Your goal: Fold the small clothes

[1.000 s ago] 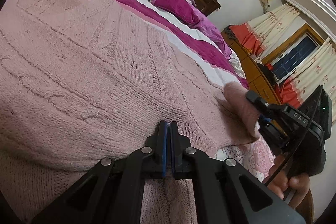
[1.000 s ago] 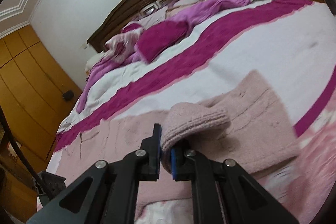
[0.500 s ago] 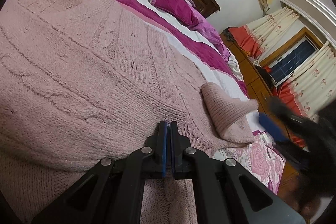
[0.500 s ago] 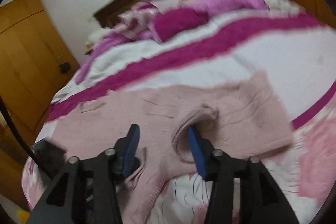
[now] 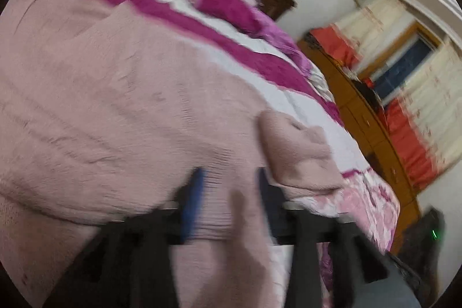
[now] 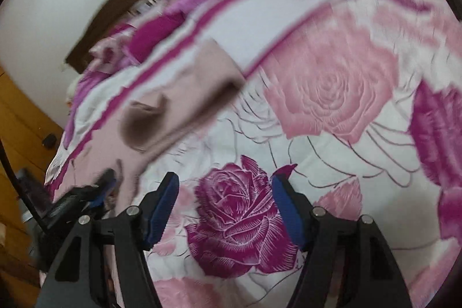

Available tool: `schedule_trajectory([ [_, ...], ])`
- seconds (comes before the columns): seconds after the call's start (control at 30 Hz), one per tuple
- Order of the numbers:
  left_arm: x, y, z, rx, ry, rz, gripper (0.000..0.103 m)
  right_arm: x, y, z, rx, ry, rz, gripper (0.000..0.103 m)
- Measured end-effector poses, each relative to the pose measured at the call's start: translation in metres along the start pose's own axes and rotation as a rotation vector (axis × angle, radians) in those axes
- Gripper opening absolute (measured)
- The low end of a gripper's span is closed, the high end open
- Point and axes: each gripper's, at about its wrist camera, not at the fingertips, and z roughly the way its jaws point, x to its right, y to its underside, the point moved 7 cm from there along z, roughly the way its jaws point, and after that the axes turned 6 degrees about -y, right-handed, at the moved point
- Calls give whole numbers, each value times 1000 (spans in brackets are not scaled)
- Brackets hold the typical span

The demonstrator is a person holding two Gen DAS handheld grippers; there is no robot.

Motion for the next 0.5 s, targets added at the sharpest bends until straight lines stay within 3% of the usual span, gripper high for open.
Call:
schedule_trajectory([
  [0.1, 46, -3, -4, 62, -65, 209, 50, 0, -4, 7, -52, 8, -9, 71],
  [0.13, 58, -4, -1, 84, -115, 288, 50, -1, -4, 9, -70, 24, -32, 71],
  [0.2, 82, -7, 11, 132, -284, 487, 50, -2, -4, 12, -92, 41, -41, 71],
  [0.27, 109, -4, 32, 168, -384, 715, 43, -1, -7, 14, -100, 39, -19, 71],
  [0.33, 121, -1, 49, 193, -438, 852, 28, 2, -10, 15, -102, 20, 14, 71],
  [0.37, 123, -1, 57, 191, -467, 889, 15, 4, -11, 15, -101, 14, 19, 71],
  [0.5, 109, -5, 81, 51, -462, 845, 0, 4, -9, 16, -106, 27, -34, 71],
])
